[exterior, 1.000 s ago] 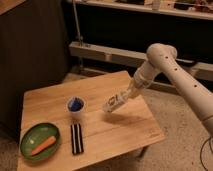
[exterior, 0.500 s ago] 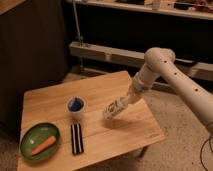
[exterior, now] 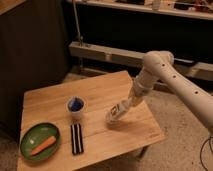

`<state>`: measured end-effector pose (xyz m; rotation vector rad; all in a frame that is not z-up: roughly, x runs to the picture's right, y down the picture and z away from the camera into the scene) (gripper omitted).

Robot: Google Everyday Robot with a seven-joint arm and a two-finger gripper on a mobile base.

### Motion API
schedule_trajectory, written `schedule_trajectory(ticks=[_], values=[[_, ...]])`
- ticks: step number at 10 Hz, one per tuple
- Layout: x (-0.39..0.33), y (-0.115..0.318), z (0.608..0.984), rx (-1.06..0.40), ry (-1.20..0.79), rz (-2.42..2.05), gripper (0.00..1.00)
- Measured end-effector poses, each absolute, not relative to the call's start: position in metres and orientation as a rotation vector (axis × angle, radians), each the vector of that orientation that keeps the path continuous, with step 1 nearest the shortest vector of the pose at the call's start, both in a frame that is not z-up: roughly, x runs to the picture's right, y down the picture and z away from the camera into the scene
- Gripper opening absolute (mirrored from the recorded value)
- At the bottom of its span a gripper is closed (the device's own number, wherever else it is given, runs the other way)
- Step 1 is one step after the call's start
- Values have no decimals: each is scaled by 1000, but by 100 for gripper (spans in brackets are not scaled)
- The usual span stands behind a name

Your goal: Stand the bottle upright

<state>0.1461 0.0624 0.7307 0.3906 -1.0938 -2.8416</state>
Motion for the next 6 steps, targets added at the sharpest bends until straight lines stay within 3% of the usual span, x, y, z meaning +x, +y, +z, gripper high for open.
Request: schedule_trajectory(ticks=[6], values=[[164,64,731,309,-1102,-2862,29]])
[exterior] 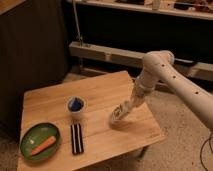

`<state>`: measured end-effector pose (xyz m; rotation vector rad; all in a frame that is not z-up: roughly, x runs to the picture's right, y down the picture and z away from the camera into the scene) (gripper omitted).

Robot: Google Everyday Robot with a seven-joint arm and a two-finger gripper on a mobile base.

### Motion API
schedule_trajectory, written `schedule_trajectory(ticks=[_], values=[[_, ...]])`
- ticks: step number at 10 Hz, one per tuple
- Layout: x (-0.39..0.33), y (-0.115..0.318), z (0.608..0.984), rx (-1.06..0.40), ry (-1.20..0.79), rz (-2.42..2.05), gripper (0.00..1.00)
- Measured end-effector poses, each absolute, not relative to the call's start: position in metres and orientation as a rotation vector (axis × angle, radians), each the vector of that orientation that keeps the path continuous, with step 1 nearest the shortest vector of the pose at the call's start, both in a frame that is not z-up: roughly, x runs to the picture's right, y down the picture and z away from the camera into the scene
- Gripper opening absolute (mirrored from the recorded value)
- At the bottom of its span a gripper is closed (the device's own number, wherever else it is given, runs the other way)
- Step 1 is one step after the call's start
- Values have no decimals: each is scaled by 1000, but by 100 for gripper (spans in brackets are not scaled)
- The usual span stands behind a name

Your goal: Stand the bottle upright

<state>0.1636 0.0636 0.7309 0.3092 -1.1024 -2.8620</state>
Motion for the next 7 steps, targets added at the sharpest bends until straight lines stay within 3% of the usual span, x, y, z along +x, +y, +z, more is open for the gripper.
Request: schedule_trajectory(ticks=[7], values=[[188,69,736,193,-1116,-2875,29]])
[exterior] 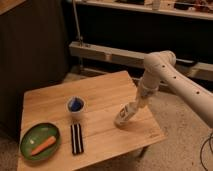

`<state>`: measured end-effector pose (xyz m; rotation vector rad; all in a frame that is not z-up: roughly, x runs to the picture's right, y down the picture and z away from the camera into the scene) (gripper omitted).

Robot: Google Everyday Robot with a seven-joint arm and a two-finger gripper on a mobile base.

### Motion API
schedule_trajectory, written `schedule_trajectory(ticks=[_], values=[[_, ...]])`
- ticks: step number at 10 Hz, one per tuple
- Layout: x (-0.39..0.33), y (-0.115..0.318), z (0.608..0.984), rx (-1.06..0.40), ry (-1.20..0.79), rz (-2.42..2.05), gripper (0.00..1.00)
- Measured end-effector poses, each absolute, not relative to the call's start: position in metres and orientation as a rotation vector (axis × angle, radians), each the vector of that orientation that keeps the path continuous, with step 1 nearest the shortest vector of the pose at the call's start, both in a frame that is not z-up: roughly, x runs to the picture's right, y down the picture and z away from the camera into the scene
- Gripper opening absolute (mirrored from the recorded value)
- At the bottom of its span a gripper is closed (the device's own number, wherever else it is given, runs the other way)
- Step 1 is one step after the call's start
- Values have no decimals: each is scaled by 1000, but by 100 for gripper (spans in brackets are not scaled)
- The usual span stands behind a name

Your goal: Stand the bottle upright

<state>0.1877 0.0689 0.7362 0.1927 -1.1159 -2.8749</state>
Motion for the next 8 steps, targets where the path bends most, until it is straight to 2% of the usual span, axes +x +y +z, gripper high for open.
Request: schedule_trajectory(ticks=[8], values=[[211,61,739,65,-1114,-2909,29]])
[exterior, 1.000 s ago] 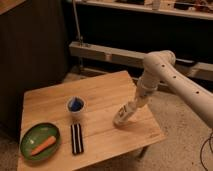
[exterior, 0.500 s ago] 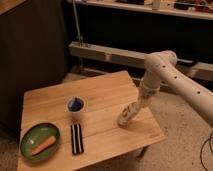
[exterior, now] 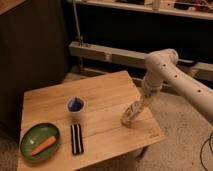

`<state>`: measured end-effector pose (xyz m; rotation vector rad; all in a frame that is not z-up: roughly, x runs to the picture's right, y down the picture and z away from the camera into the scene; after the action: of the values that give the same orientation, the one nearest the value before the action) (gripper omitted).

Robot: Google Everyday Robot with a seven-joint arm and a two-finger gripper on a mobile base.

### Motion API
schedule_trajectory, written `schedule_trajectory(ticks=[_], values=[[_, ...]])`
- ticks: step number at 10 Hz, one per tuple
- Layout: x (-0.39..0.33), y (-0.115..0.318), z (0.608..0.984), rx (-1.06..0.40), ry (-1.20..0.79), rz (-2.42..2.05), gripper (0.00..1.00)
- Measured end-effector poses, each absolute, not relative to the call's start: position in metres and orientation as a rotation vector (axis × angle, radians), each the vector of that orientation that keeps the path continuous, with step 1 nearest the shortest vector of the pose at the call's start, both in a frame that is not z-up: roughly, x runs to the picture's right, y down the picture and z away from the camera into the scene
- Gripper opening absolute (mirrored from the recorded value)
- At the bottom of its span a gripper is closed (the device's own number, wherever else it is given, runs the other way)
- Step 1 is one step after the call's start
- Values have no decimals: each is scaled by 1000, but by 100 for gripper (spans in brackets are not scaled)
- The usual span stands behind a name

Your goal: Stand the bottle upright

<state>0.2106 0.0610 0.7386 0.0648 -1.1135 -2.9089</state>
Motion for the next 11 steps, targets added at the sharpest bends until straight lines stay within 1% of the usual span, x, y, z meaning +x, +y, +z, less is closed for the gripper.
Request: schedule_trajectory(ticks=[2,4,6,7,11], values=[[210,59,739,55,-1120,-2920,30],[209,60,739,52,-1120,-2920,50],[208,61,740,41,-1114,-2923,72],[208,61,740,33,-1115,-2924,79],[207,62,741,14,-1122,-2929,80]])
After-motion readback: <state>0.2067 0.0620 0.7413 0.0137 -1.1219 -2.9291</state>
